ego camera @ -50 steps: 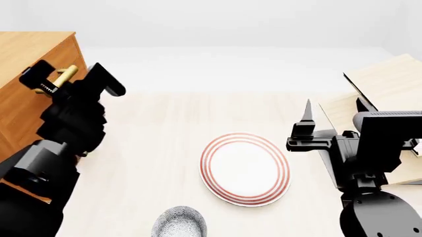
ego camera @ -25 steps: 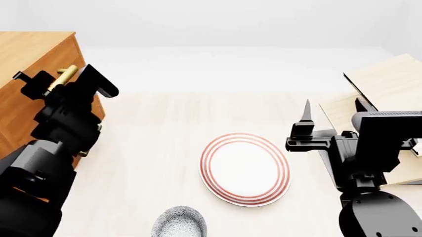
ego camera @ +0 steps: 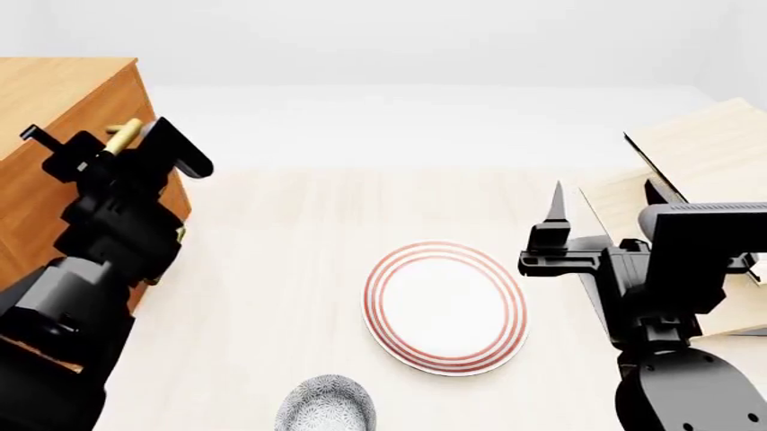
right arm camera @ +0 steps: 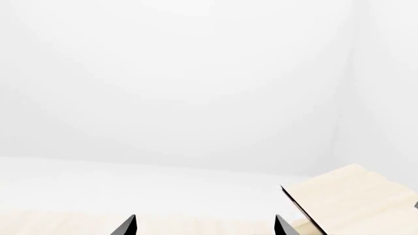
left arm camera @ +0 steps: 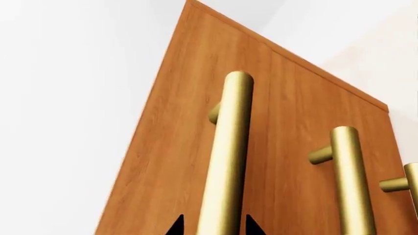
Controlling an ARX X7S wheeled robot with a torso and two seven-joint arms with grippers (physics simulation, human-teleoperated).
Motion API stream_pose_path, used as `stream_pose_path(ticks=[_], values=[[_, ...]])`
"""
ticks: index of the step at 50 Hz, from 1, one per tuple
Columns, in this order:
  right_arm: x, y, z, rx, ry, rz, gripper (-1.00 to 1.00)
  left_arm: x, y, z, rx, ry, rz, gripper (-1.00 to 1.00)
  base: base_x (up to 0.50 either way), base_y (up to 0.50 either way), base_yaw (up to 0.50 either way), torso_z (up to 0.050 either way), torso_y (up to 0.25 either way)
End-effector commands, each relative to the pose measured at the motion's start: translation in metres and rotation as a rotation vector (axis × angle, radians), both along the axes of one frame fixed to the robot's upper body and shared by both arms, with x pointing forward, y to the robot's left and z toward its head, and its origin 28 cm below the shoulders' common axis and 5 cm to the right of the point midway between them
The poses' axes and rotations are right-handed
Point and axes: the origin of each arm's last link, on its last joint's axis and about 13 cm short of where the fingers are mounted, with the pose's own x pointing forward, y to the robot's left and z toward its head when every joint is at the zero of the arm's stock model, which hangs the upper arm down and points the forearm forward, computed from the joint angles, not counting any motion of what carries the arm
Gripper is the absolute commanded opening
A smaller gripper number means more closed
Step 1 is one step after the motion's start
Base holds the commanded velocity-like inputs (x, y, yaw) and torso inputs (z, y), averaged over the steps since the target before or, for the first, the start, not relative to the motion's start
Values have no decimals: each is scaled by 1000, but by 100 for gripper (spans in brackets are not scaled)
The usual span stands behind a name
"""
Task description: Open the top drawer of the cabinet and put the bowl in it.
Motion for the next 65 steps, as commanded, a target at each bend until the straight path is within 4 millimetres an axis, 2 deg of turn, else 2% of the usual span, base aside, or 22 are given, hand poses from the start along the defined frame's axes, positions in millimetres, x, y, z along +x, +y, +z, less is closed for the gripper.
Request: stream_pose_path(ticks=[1,32,65], values=[[-1,0,0,1,-1,-2,100,-2,-7,-7,-86,0,-33,-100,0,0,0,0,0],[-2,-1,1,7,-5,-2,100,-9,-31,-12,-83,-10,-165,-100,0,0,-1,0,-1],[-4,0,0,12,-13,3,100,-29,-70,-5,-48,-44,-383,-100,0,0,-1,0,0]])
